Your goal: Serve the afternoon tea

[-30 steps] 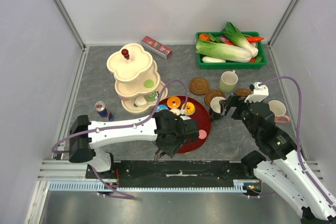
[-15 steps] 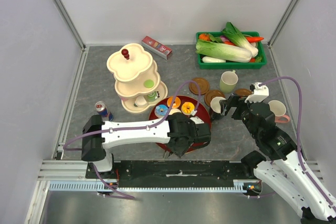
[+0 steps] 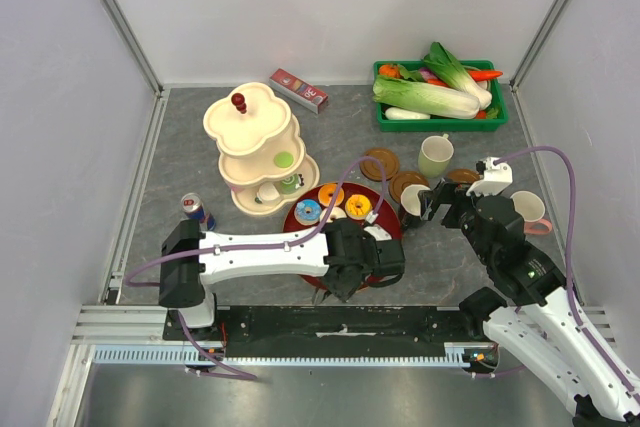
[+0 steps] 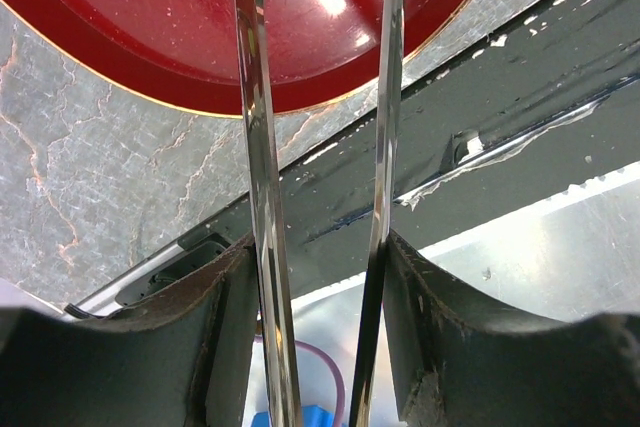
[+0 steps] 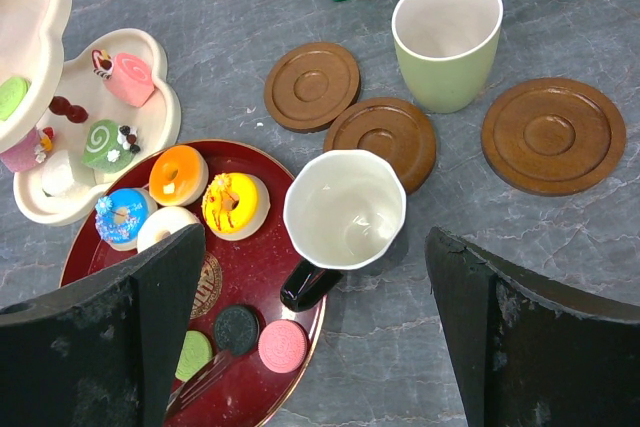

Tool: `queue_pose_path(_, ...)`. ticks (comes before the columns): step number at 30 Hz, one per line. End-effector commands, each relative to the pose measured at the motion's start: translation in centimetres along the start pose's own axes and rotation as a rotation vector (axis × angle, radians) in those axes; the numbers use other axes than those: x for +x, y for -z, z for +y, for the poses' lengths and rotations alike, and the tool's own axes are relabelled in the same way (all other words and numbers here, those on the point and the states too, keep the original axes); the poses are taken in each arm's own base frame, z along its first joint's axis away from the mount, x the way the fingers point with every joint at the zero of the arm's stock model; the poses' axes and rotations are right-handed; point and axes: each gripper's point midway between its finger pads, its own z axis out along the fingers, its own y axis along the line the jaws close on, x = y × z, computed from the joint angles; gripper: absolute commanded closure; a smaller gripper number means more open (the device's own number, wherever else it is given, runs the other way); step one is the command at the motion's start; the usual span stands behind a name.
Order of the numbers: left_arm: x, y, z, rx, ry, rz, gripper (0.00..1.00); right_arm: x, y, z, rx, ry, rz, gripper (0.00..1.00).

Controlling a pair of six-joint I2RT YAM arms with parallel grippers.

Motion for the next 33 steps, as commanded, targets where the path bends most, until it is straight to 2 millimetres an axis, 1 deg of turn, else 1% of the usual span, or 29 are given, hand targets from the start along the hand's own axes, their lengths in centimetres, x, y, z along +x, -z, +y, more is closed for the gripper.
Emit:
queue_pose_path(1,3.9,1.5,3.9,-0.13,-0.04,0.128,0.45,-0.6,-0.1,0.4,-0.016,-0.014,-0.025,0.02)
queue_pose_path(7,4.4,1.6,4.3,-0.128,-0.038,0.128,0.46,-0.5,-0.2,0.4,-0.013,-0.011,-0.019,0.02)
queue_pose_path(14,5.5,1.6,5.0,-0.124,-0.042,0.142,0.46,-0.4,-0.3,0.4,-0.008,-0.01,-0.016,0.02)
queue_pose_path(20,4.9,2.5,4.7,-0.088,-0.039,0.113,0.46,-0.3,-0.4,0.3,-0.005,-0.01,-0.013,0.02)
queue_pose_path(23,4.9,2.4,4.6,-0.089,-0.043,0.117,0.46,-0.3,-0.4,0.3,-0.005,-0.009,-0.014,0.02)
queue_pose_path(28,4.9,2.1,4.5,-0.097,-0.05,0.13,0.5,-0.4,-0.4,0.3,-0.006,-0.009,-0.016,0.02)
queue_pose_path(33,4.9,2.3,4.3,-0.087,-0.053,0.124,0.53,-0.4,-0.4,0.3,-0.006,-0.011,-0.016,0.02)
